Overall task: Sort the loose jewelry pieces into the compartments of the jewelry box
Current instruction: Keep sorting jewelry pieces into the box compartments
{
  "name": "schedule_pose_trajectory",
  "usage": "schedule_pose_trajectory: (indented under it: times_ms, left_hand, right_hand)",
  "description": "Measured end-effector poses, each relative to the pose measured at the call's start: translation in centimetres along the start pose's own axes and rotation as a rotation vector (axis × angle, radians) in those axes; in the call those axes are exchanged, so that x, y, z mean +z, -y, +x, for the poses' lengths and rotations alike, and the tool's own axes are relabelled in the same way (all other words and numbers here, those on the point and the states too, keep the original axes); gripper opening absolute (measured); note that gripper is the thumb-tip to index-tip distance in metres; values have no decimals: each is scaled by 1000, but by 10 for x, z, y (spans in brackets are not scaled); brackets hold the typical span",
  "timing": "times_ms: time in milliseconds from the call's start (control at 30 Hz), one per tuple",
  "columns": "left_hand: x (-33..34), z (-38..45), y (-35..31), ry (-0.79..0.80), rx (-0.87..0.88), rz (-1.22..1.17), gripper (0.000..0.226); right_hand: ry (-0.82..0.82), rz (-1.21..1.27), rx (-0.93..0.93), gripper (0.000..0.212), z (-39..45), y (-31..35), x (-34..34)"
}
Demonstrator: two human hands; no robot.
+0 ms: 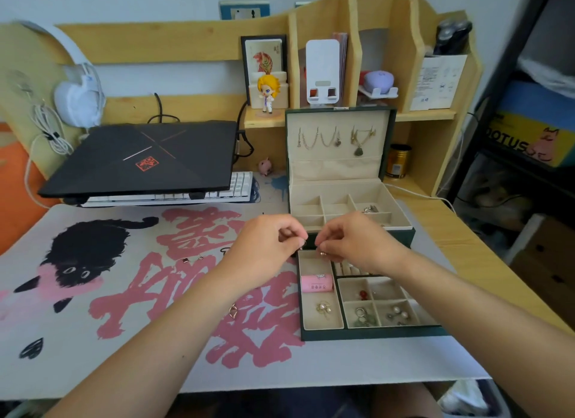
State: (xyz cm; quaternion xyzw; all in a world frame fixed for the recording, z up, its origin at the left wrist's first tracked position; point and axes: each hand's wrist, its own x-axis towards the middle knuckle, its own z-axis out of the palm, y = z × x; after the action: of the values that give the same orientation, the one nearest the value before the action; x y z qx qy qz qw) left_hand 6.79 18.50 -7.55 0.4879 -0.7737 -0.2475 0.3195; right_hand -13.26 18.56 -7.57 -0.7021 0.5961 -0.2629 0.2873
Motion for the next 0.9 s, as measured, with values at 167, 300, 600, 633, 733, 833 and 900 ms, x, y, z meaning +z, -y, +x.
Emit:
schedule_pose_trajectory:
  times_ms: [167,300,600,633,733,833,900]
  left_hand:
    - [8,8,2,37,-60,80,15]
    - [18,12,4,58,-104,129,16]
    - [44,17,7,70,-181,226,26]
    - [46,17,8,75,-180,245,30]
    - [50,16,12,82,-183,296,33]
    - [48,14,12,90,-177,310,30]
    - [40,10,8,83,-172,261,25]
  right_hand:
    - [-37,-301,-106,12,2,-2,17]
    - [-40,-384,-71,15,4,-6,28]
    - [-143,-292,-19,19,-12,-17,-3]
    - [-173,-235,4,18,-15,-21,-11]
    - [-193,-141,49,15,-25,-30,-23]
    - [-181,-99,68,15,-32,-31,-26]
    - [-189,-102,76,16,-33,-27,-29]
